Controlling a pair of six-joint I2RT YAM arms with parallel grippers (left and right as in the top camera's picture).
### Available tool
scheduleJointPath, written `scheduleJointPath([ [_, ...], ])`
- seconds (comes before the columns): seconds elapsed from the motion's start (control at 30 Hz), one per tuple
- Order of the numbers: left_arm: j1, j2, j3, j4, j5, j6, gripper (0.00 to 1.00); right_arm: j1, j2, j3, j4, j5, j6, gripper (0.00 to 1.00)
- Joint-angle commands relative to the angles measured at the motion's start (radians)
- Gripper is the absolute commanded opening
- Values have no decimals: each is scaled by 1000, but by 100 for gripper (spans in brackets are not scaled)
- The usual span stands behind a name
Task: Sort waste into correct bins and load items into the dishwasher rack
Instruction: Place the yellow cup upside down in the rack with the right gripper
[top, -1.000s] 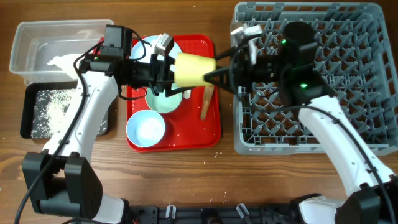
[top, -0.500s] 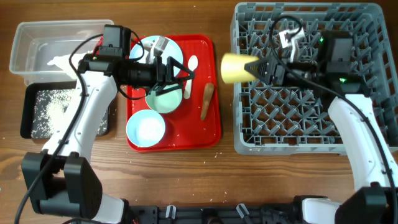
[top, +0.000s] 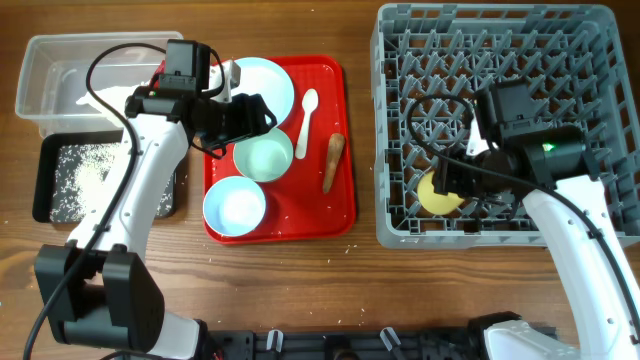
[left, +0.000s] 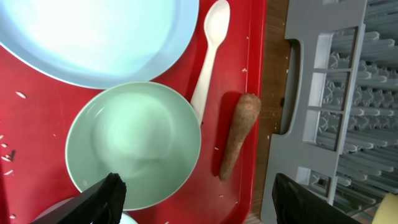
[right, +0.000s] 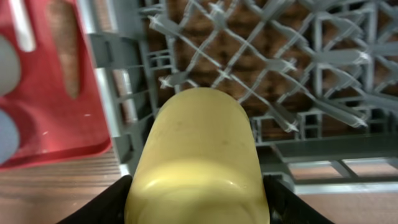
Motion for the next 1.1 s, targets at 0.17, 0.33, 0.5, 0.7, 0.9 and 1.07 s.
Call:
scheduleJointPath([
  [0.17, 2, 3, 14, 1, -32, 6, 78, 5, 49, 15, -28, 87, 27, 28],
  [0.33, 2, 3, 14, 1, -32, 6, 79, 5, 121, 14, -31, 87, 25, 28],
  [0.5, 2, 3, 14, 1, -32, 6, 79, 5, 155, -39, -5, 82, 28, 29],
  [0.7, 2, 3, 14, 0, -32, 6, 83, 5, 155, -84, 56, 61, 27, 70],
  [0.9, 2, 3, 14, 0, -33, 6, 93, 5, 148, -66, 88, 61, 61, 87],
  [1.07, 2, 3, 14, 2, -47, 6, 100, 5, 53, 41, 71, 61, 39, 93],
])
